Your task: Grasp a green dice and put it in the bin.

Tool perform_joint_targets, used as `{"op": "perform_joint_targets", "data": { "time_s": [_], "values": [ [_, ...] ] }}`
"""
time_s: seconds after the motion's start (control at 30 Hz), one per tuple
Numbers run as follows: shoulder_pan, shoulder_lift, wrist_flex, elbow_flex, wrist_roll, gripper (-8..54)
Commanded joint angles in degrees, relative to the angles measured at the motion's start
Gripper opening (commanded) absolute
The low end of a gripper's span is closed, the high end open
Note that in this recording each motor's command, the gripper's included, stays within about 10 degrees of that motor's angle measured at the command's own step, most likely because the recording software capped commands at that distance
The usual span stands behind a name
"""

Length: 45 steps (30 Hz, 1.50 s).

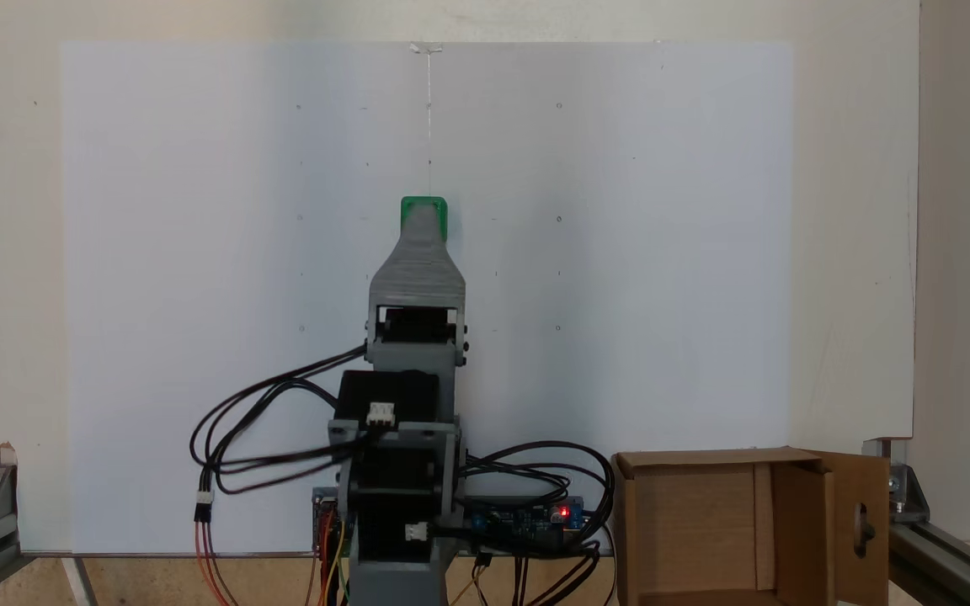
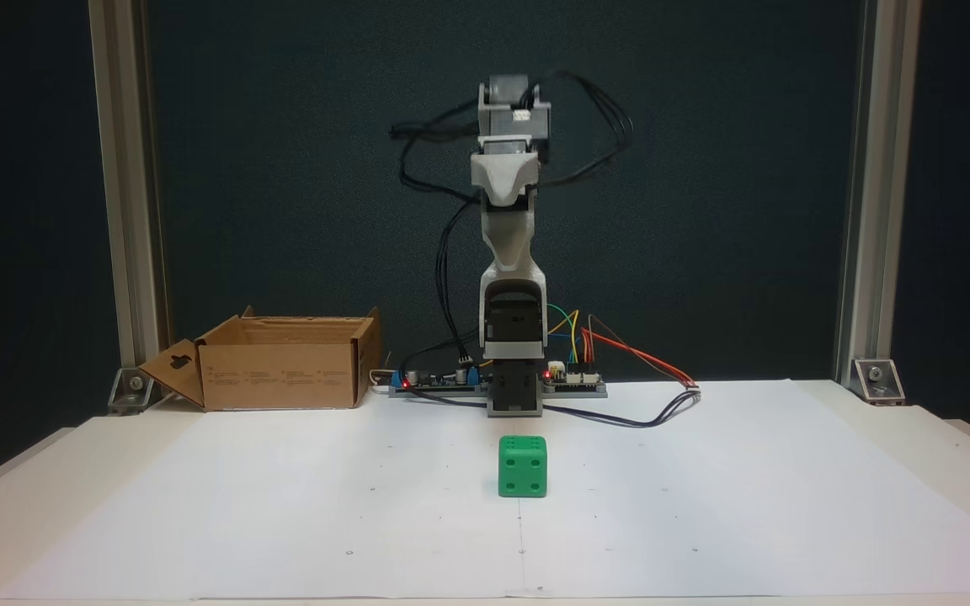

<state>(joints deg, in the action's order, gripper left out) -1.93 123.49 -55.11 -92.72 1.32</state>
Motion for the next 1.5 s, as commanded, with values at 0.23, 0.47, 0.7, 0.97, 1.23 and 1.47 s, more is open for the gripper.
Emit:
{"op": "perform_joint_targets", "data": {
  "time_s": [0.23,0.47,0.7,0.97,1.23,1.47],
  "values": [
    [2.2,-16.61,-15.29,7.03,-0.26,43.5],
    [2.29,-21.8,-15.21,10.81,-0.26,43.5],
    [2.29,-26.1,-15.56,14.15,-0.26,43.5],
    [-0.26,-28.3,-16.79,15.29,-0.18,43.4],
    [0.88,-28.3,-15.12,15.21,-0.18,43.3],
    [0.97,-28.39,-12.92,12.83,-0.18,43.3]
  ]
}}
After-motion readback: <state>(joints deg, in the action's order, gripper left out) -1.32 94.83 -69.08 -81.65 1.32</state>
